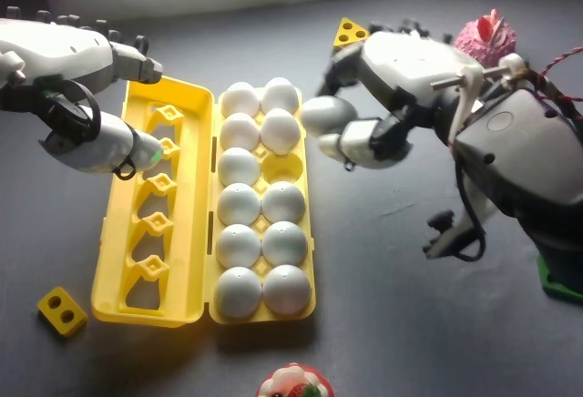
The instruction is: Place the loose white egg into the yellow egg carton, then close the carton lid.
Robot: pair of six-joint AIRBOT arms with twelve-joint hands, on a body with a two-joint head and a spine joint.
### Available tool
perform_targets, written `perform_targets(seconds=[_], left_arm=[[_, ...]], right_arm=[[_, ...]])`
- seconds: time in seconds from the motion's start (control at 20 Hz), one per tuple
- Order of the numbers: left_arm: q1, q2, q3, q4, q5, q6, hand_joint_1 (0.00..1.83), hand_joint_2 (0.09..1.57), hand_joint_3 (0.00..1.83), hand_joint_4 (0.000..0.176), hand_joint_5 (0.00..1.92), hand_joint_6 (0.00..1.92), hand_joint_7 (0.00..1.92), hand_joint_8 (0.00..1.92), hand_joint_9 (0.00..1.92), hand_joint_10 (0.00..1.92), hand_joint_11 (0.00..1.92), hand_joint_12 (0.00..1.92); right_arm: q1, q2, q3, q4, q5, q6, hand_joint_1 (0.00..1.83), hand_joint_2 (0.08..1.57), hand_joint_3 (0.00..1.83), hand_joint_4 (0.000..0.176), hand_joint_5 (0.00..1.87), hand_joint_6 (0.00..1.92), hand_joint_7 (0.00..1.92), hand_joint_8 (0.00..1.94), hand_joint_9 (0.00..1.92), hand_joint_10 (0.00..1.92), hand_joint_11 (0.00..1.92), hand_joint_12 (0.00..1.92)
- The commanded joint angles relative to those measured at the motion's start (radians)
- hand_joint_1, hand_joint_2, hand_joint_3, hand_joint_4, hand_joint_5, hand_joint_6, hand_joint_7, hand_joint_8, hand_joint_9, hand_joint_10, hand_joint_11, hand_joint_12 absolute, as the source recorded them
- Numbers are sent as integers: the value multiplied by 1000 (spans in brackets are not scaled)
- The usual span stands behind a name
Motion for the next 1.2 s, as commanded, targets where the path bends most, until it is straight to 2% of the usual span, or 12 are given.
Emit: perform_targets(seconds=[0.0,0.05,0.15,0.2,0.25,0.35,0.4,0.6,0.7,1.1,1.15], left_arm=[[-11,4,-2,41,27,3,501,1259,0,24,216,6,249,6,244,8,0,785],[-12,4,-4,41,27,3,512,1258,0,17,236,9,258,5,248,7,0,767],[-12,4,-7,41,27,3,480,1256,0,30,230,3,285,8,244,11,0,781],[-12,4,-7,42,27,3,482,1255,0,30,225,1,285,6,247,11,0,783],[-12,4,-7,42,27,3,482,1255,0,29,224,0,285,5,247,11,0,783],[-13,4,-6,42,27,3,449,1263,2,25,230,2,283,2,248,8,0,796],[-15,4,-5,42,27,3,485,1256,0,21,242,7,269,2,240,4,0,792],[-16,4,-11,45,28,3,482,1260,1,20,241,4,257,0,235,2,0,794],[-17,4,-14,45,29,3,482,1260,1,20,241,4,257,0,235,1,0,795],[-30,5,-13,44,27,3,483,1254,0,23,250,7,260,1,233,0,0,792],[-31,5,-13,44,27,3,484,1255,0,23,244,4,255,0,231,0,0,793]], right_arm=[[-11,1,-2,-75,21,25,1147,1136,1,0,939,1056,596,0,251,11,0,456],[-19,1,-2,-110,12,66,1146,1138,1,0,935,1066,588,2,261,14,0,510],[-39,-4,9,-206,9,166,1154,1122,0,0,969,1017,594,2,278,16,0,668],[-45,-7,19,-245,9,221,1154,1120,0,0,972,1009,598,3,279,15,0,683],[-54,-12,39,-297,10,305,1155,1120,0,0,972,1008,599,3,280,15,0,687],[-63,-23,69,-329,10,382,1147,1132,0,0,947,1049,579,0,279,12,0,605],[-67,-29,84,-337,10,406,1147,1133,0,0,945,1053,581,0,278,10,0,551],[-88,-47,136,-385,-28,502,1144,1138,2,0,932,1074,580,0,279,9,0,542],[-108,-53,153,-507,-12,645,1143,1139,2,0,932,1074,580,0,279,9,0,542],[-152,-127,240,-575,26,790,1133,1156,7,0,894,1136,583,1,288,11,0,534],[-155,-137,248,-575,33,790,1133,1160,3,0,889,1143,582,0,275,6,0,439]])
